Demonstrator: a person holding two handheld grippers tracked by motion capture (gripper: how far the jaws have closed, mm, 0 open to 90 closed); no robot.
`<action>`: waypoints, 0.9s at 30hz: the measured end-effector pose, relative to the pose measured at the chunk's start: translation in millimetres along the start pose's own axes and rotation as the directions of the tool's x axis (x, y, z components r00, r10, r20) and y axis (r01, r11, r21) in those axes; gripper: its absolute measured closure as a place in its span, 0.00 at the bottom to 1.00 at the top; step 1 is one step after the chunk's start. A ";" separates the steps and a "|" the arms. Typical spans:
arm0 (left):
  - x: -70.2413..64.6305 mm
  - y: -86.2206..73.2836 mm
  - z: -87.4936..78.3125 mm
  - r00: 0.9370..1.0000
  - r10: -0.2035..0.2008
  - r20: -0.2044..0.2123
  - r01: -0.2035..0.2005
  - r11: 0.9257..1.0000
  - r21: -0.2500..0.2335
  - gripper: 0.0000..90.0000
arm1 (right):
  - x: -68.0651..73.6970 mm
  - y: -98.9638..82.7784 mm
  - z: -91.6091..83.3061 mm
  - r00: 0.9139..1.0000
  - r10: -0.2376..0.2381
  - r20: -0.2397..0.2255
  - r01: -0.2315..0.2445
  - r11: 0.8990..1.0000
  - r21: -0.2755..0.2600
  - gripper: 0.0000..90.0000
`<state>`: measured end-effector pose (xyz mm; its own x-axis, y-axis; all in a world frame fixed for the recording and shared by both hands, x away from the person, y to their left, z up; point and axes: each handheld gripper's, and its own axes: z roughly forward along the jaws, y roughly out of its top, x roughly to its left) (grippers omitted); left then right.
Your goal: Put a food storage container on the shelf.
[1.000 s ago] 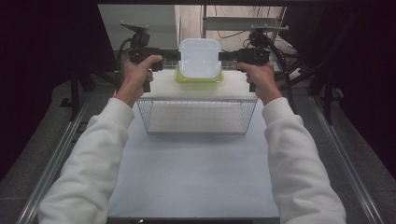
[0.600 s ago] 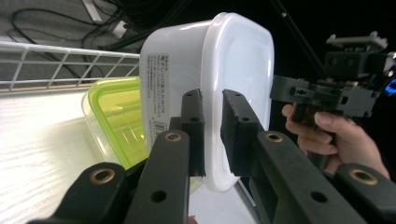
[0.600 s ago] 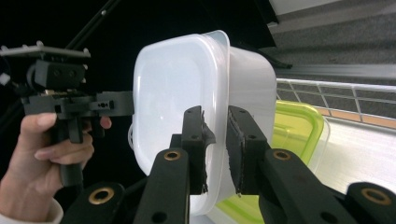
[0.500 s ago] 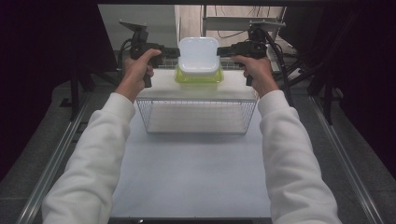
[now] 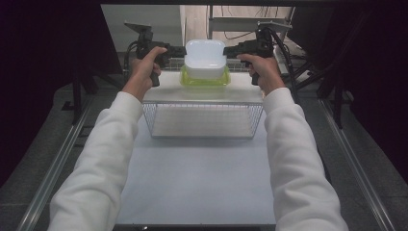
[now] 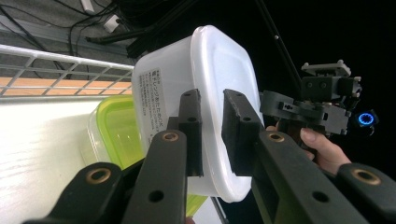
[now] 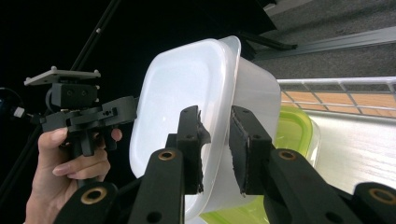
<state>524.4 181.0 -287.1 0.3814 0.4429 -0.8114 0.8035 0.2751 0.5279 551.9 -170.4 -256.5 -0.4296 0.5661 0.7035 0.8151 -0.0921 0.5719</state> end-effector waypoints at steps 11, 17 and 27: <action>5.5 0.2 3.9 1.000 -0.017 0.003 0.017 1.000 -0.004 0.84 | -5.7 1.4 3.9 1.000 0.020 0.010 -0.020 1.000 0.003 0.80; 1.3 -1.6 3.2 1.000 0.024 -0.014 -0.025 0.999 -0.029 0.79 | -3.9 0.4 4.4 1.000 -0.016 0.017 0.016 1.000 -0.018 0.73; -14.6 -9.5 -16.1 0.986 0.159 -0.057 -0.163 0.984 -0.068 0.52 | 10.9 -6.0 -20.4 0.987 -0.155 0.051 0.160 0.982 -0.100 0.51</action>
<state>503.9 185.7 -276.2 0.4777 0.5293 -0.7012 0.6974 0.2569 0.6691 534.4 -180.3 -243.6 -0.5307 0.6142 0.5840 0.6932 -0.0819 0.7161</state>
